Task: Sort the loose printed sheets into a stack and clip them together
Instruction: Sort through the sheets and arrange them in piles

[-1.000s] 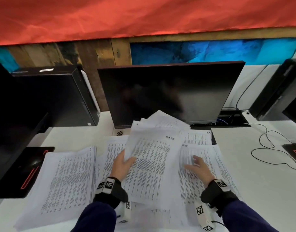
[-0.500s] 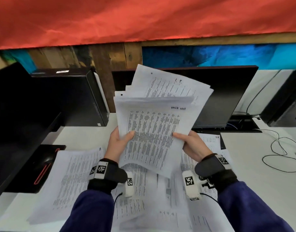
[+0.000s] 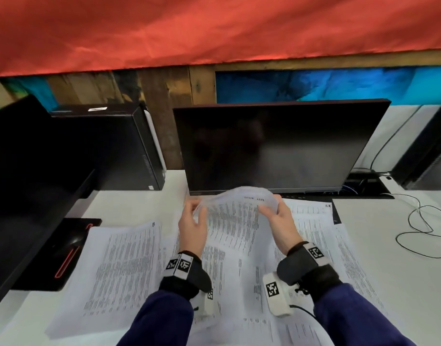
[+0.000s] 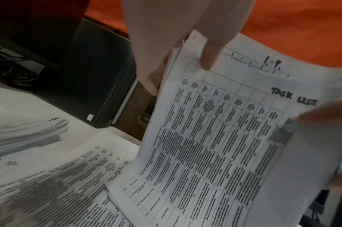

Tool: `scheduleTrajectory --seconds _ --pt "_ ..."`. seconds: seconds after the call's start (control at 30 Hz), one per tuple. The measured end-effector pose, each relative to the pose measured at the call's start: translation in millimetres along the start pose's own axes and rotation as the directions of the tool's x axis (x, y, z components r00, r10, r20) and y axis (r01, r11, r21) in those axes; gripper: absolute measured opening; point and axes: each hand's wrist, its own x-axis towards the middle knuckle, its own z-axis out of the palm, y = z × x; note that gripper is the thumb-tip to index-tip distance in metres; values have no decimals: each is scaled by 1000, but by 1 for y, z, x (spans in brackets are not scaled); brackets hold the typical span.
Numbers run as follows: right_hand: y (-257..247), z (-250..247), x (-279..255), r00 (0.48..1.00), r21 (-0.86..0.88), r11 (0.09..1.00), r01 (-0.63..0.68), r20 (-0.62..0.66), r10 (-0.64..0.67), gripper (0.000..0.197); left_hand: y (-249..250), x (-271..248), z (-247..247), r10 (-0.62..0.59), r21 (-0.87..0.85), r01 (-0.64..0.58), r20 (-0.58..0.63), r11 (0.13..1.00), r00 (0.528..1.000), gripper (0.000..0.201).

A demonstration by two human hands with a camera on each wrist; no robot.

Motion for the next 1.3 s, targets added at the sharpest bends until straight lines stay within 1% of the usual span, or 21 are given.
scheduleTrajectory --seconds 0.07,0.13,0.2,0.23,0.33,0.43,0.53,0.63,0.73,0.83,0.93,0.97,1.0,1.03,1.07,1.1,1.13,1.17,1.2,1.27,1.3 --pt "-7 8 -4 997 -35 996 83 11 -82 30 8 1 1 18 4 -18 -53 1000 998 15" --pt "-18 15 -7 987 -16 988 152 -49 -153 28 27 1 2 0 -44 -6 -137 999 991 31" --pt "-27 19 -7 973 50 979 195 -134 -187 22 48 6 -2 41 -151 -72 -202 986 979 20" --pt "-30 20 -7 968 93 973 209 -159 -193 19 57 9 -4 60 -202 -107 -226 973 972 21" --pt "-37 18 -8 967 166 957 237 -138 -216 19 64 12 -7 60 -278 -136 -265 951 963 29" --pt "-31 19 -12 973 50 973 226 -61 -222 29 41 2 2 41 -197 -76 -174 977 984 30" --pt "-12 23 -12 991 -24 995 98 -91 -100 39 12 -6 10 16 -115 -26 -89 993 996 42" --pt "-7 29 -9 992 18 1000 12 -126 -10 24 4 -5 9 -64 -150 48 -101 988 993 41" --pt "-12 33 -6 984 17 999 43 -173 -39 8 6 1 4 -85 -221 47 -163 974 983 28" --pt "-12 35 -9 990 -28 998 61 -129 -64 13 3 1 3 -97 -222 67 -127 973 987 26" --pt "-8 31 -13 996 -102 995 4 -93 -14 10 -7 -1 4 -139 -134 129 -64 983 988 32" --pt "-9 25 -12 994 -116 993 9 -109 -22 19 -9 0 3 -137 -107 131 -45 986 990 34" --pt "-11 19 -9 986 -167 984 62 -145 -87 34 -7 3 2 -120 -91 118 -22 989 993 33" --pt "-17 11 -6 964 -279 949 144 -179 -198 50 -2 6 -1 -80 -65 80 7 995 997 29" --pt "-26 3 -2 930 -449 867 215 -175 -322 64 3 10 -3 -10 -24 11 36 1000 999 24" --pt "-37 -3 1 896 -604 751 268 -130 -424 72 11 13 -5 78 41 -82 79 996 994 19" --pt "-51 -6 3 881 -718 629 298 -47 -471 74 19 16 -6 175 103 -189 132 977 976 15" --pt "-65 -7 3 888 -777 541 321 49 -457 70 28 17 -6 263 167 -295 193 941 945 10" --pt "-77 -7 3 907 -787 515 340 130 -400 63 37 18 -4 340 231 -398 253 888 906 7" --pt "-88 -4 5 940 -758 559 335 225 -257 38 55 16 1 449 333 -545 324 770 833 7" --pt "-88 -3 6 950 -746 589 312 237 -203 23 63 13 2 485 364 -584 331 726 809 8"
